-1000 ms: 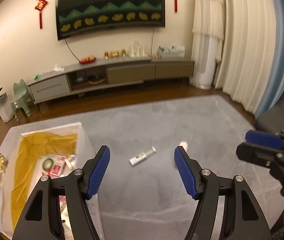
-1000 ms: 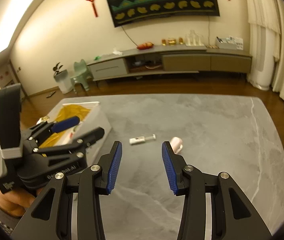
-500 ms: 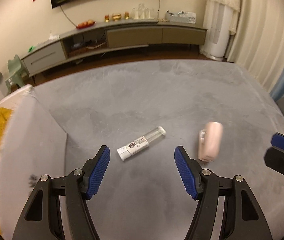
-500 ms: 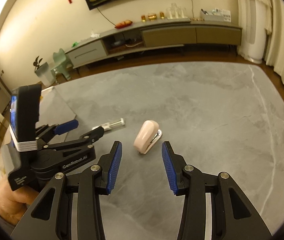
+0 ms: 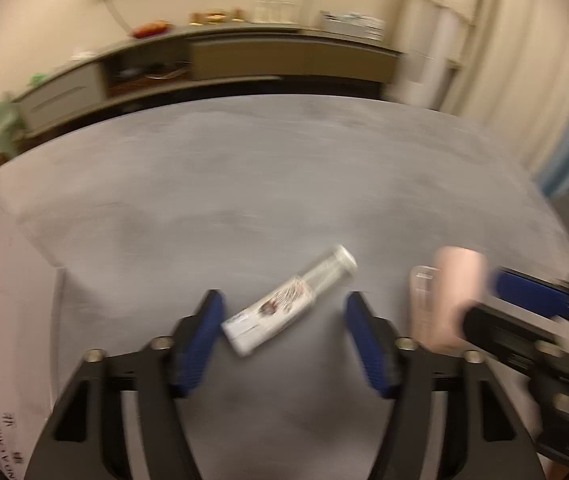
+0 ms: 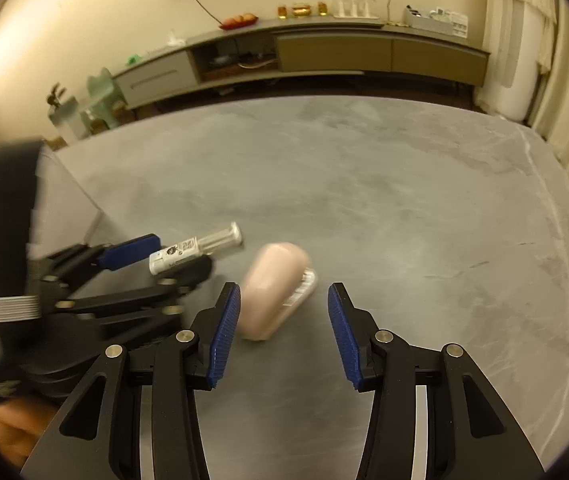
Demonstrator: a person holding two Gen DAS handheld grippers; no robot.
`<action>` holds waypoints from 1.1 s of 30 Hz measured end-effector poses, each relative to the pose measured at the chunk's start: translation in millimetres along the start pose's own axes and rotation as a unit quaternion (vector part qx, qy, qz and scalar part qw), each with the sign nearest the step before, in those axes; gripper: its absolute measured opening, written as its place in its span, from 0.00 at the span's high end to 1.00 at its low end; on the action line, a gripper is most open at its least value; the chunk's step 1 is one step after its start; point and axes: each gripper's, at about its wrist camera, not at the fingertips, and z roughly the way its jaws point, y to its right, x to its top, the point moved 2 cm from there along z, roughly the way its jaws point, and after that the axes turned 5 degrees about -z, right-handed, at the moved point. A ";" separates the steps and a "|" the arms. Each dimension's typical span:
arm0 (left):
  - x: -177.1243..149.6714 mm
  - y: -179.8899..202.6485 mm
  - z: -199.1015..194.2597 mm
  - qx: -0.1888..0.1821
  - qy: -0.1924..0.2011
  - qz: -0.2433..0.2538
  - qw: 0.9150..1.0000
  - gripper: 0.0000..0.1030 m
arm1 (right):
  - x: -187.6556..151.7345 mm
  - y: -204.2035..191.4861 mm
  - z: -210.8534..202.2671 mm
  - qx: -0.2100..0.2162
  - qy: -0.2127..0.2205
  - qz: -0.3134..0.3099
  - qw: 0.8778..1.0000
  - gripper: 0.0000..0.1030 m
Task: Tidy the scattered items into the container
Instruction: 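Grasp the clear glue stick with the left tool while the right tool grasps the pink stapler, then carry the glue stick and stapler over the yellow-lined box with both tools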
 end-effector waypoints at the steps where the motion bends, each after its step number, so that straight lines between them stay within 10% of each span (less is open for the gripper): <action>1: 0.2 1.4 -0.1 0.006 -0.001 0.002 1.000 0.46 | -0.1 3.6 1.6 0.004 0.000 0.005 1.000 0.49; 11: -2.6 4.2 5.1 0.006 0.021 0.002 1.000 0.50 | 1.7 9.0 13.2 0.022 0.003 0.016 1.000 0.49; 12: -2.4 7.2 6.2 0.007 0.021 0.012 1.000 0.70 | 1.2 10.0 14.7 0.020 0.000 0.017 1.000 0.50; 14: -0.9 12.6 7.0 0.009 0.020 0.025 0.999 0.80 | -0.3 13.0 18.0 0.019 -0.010 0.021 1.000 0.68; 33: -1.4 6.7 -54.6 -0.013 0.043 -0.023 0.999 0.80 | -4.8 16.5 -25.2 0.053 0.016 0.035 0.998 0.77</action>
